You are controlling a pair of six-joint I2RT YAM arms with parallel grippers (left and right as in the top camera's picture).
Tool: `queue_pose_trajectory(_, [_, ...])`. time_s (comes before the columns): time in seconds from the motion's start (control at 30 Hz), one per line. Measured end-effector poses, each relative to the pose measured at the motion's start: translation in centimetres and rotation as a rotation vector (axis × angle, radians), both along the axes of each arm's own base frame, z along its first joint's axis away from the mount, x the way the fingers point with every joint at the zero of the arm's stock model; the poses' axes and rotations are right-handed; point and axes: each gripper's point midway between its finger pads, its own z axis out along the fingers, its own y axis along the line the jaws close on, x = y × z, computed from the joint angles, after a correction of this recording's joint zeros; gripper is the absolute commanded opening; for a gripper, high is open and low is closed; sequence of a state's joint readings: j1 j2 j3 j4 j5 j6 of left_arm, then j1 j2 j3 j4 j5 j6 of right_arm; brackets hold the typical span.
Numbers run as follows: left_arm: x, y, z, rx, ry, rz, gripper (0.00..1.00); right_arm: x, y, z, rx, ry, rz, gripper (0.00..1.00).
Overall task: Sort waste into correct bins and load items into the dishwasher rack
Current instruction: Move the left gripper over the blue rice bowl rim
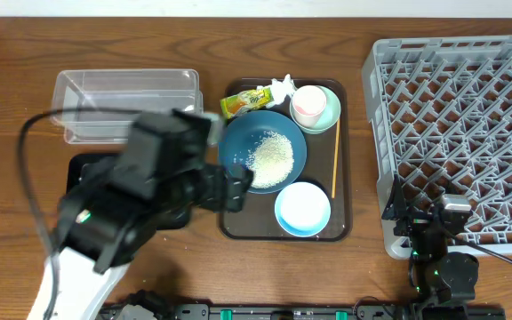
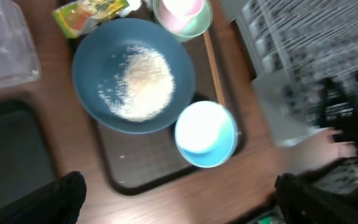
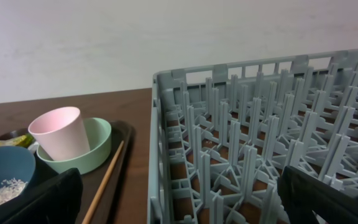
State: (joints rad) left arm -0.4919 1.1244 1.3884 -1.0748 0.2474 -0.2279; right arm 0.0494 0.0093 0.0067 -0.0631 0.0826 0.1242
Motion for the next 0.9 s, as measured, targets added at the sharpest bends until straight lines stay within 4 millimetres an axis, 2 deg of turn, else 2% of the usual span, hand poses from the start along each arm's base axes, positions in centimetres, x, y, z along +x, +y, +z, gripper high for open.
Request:
queue_pose_trajectory(0.2, [2.9, -5.0, 0.0, 0.090, -0.108, -0.069, 1.00, 0.0, 0.0, 0.0, 0.000, 0.000, 0.000, 0.99])
queue_pose_trajectory(0.37, [4.6, -7.7, -1.5, 0.108, -0.120, -0.079, 1.00, 0.0, 0.0, 0.0, 0.000, 0.000, 0.000, 0.99])
queue_pose_trajectory(0.7, [6.8, -11.1, -7.7, 0.160, 0.003, -0.054, 0.99, 0.0, 0.0, 0.0, 0.000, 0.000, 0.000, 0.99])
queue_pose_trajectory(0.9, [8.4, -12.9, -12.6, 0.221, 0.055, -0.056, 0.86, 0.0, 0.0, 0.0, 0.000, 0.000, 0.000, 0.99])
